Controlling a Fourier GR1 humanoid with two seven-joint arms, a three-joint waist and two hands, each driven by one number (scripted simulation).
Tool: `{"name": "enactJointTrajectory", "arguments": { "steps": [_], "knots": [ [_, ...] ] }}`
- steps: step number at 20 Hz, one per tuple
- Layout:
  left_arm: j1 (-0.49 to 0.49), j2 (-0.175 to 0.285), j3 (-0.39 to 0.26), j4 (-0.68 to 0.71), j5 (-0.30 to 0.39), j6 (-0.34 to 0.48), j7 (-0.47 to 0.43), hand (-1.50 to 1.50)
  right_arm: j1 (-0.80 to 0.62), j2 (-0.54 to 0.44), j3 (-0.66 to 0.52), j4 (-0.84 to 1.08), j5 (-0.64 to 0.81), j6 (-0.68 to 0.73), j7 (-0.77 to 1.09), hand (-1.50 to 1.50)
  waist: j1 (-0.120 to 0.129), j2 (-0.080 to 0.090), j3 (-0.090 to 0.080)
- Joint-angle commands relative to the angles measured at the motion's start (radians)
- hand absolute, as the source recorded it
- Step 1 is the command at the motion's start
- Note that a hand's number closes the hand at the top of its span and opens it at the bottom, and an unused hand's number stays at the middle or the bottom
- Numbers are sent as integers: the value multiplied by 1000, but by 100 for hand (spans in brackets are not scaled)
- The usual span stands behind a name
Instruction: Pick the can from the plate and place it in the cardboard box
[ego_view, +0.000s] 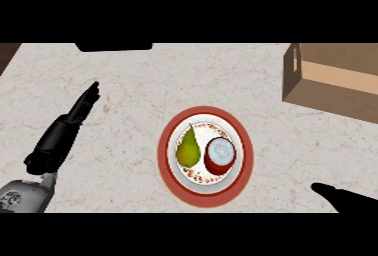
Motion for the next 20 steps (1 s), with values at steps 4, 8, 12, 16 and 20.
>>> {"name": "enactJointTrajectory", "arguments": {
  "steps": [4,8,12,16,20],
  "knots": [
    [-46,-7,-16,-10,6,-41,22,0,-29,-127,134,-175,116,304,386,-150,55,13,-2],
    [-73,-12,-26,-5,-5,-54,25,0,-148,-104,266,-160,80,466,544,-150,93,19,-1],
    [-101,-1,5,45,24,-91,8,0,-278,-56,337,-182,44,611,719,-150,95,19,-3],
    [-110,0,-11,1,20,-103,29,0,-373,42,393,-86,12,665,803,-150,124,18,-5],
    [-118,-28,-19,27,-5,-74,27,0,-431,120,435,-9,-21,694,867,-150,111,20,-5]
  ]
}}
